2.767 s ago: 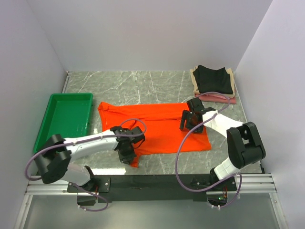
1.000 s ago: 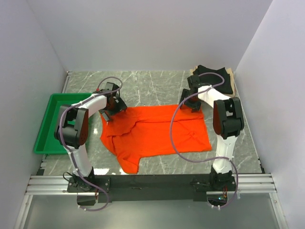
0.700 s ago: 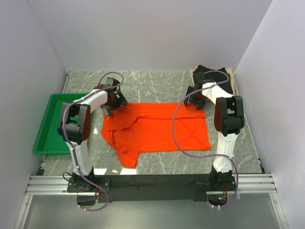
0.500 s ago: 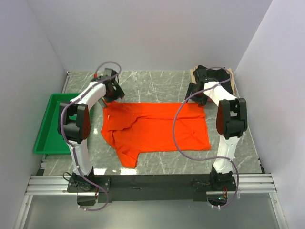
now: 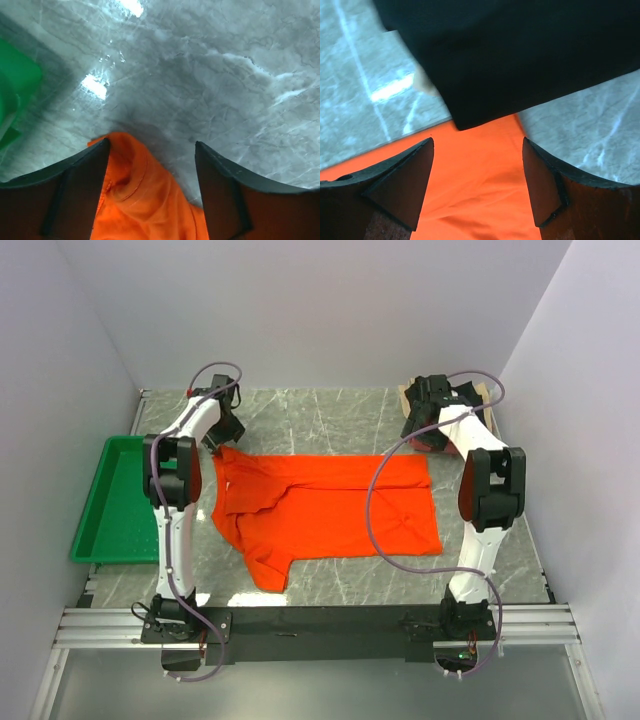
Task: Fold and stack the t-shirts
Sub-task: Fold the tshirt
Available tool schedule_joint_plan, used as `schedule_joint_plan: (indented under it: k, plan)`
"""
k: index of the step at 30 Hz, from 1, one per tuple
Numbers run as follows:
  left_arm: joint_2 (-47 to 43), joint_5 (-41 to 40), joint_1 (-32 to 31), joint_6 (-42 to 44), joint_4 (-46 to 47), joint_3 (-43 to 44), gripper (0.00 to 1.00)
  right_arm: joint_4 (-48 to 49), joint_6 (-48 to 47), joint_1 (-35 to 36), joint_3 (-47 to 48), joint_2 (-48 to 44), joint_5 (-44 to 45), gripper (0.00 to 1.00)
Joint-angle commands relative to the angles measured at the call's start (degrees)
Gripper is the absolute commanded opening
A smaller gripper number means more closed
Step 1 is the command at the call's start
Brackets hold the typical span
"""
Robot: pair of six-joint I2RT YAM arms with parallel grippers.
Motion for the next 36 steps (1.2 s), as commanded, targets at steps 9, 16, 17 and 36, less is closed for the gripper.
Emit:
schedule_joint_plan:
  k: [9,16,17,36]
  plan:
    - [-9.1,-3.2,0.1,-1.4,0.7,-13.0,0.74,-0.1,2.0,-2.7,-0.2,1.8,2.7,0.78]
    - [-11.5,-2.6,0.1,-0.4,1.3,-14.9,0.72,3.8,-2.7,-2.7,-1.4,3.2,-2.6,0.75]
    - [-11.6,-2.5,0.0,-0.3,1.8,-15.5,0.72,4.4,-3.5,-2.6,-1.9,3.0,-3.6,0.75]
    - [-14.8,-0.3,0.2,0.4,5.8,-19.6,0.01,8.1,-10.7,-2.1,-5.9,4.7,-10.4,0.41]
